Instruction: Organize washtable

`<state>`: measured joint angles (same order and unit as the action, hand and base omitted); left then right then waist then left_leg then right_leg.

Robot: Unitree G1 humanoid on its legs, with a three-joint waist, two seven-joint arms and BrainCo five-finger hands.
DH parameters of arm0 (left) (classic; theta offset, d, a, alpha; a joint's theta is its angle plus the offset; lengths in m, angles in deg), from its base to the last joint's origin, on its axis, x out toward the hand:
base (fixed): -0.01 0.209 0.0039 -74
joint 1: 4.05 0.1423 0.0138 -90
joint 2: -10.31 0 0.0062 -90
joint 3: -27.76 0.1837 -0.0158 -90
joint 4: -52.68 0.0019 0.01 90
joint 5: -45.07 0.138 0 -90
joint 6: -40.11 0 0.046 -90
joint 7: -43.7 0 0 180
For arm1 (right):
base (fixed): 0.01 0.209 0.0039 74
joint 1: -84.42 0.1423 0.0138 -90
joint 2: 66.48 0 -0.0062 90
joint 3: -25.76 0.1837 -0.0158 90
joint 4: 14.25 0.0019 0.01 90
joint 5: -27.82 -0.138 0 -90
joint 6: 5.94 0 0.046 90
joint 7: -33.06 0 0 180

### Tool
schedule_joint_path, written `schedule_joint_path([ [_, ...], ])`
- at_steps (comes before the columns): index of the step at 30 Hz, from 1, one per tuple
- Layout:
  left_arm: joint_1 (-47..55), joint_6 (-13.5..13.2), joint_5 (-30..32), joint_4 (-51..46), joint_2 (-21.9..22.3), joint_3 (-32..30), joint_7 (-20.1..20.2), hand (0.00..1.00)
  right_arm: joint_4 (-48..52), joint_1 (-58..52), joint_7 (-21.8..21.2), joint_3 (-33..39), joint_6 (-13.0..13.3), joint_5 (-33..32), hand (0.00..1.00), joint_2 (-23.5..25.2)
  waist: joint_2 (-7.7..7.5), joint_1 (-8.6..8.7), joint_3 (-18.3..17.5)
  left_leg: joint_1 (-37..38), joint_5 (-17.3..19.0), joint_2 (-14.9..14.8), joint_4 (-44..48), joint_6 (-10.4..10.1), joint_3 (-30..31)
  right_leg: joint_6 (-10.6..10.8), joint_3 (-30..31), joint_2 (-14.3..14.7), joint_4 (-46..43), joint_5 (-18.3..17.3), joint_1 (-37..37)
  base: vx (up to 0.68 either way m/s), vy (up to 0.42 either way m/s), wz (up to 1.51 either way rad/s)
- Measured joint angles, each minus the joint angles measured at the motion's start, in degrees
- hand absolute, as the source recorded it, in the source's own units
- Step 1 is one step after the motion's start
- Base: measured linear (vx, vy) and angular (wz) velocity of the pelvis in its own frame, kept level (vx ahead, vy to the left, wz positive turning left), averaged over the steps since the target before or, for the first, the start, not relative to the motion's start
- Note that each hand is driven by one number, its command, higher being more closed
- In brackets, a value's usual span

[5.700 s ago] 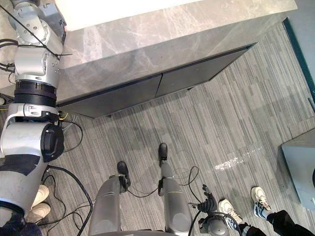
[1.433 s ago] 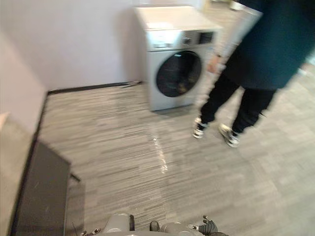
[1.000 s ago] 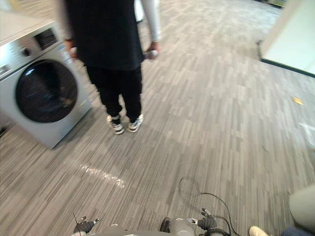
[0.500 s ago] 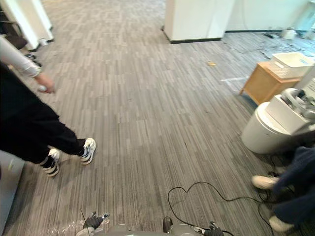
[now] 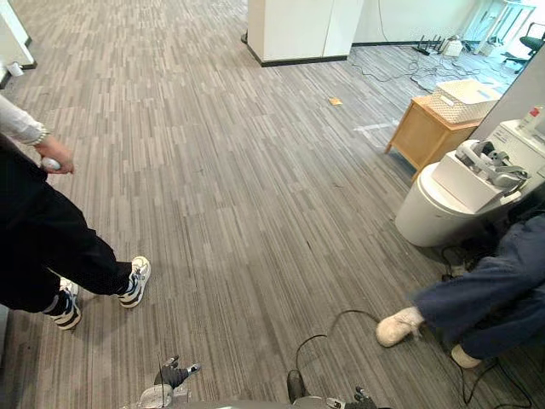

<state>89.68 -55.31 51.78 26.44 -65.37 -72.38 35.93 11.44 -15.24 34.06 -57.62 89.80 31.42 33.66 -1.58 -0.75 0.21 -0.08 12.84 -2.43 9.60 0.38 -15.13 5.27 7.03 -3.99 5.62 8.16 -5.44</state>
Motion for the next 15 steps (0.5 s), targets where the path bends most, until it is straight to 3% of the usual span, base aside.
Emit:
schedule_joint_path([
  [11,0.17,0.03,-1.53,1.36,-0.87,-0.24,0.11,0.00,-1.82,0.59,0.06,0.01,-0.05,0.01,0.00,-0.16,-0.76,0.24,-0.50,2.57,-1.09,0.58,-2.21,-0.60,1.92,-0.81,-3.98,-0.41,-0.02,-0.56,2.37,-0.08,-0.034,0.09],
  [13,0.20,0.04,-1.65,1.15,-0.86,-1.06,0.09,0.00,-1.82,0.78,0.01,0.47,0.02,-0.22,0.00,-0.04,-0.29,1.08,0.10,0.54,0.53,-0.76,1.33,-1.29,3.04,-1.69,-6.17,0.22,-3.27,-2.53,1.83,-0.03,-0.057,0.36],
  [14,0.25,0.06,-2.12,0.88,-0.77,-2.77,0.11,0.00,-1.71,1.32,-0.06,1.41,0.12,-0.24,0.00,0.10,-0.03,1.72,1.05,-0.56,2.61,-2.85,6.46,-2.73,4.49,-2.60,-7.44,1.26,-7.21,-5.52,1.80,0.00,-0.040,0.40],
  [15,0.31,0.04,-2.16,0.77,-0.77,-3.24,0.11,0.00,-1.71,1.32,-0.06,1.58,0.12,-0.25,0.00,0.17,0.20,1.66,1.26,-0.85,3.09,-3.26,7.69,-3.35,4.59,-2.74,-7.54,1.38,-7.92,-6.19,1.76,-0.01,-0.006,0.42],
])
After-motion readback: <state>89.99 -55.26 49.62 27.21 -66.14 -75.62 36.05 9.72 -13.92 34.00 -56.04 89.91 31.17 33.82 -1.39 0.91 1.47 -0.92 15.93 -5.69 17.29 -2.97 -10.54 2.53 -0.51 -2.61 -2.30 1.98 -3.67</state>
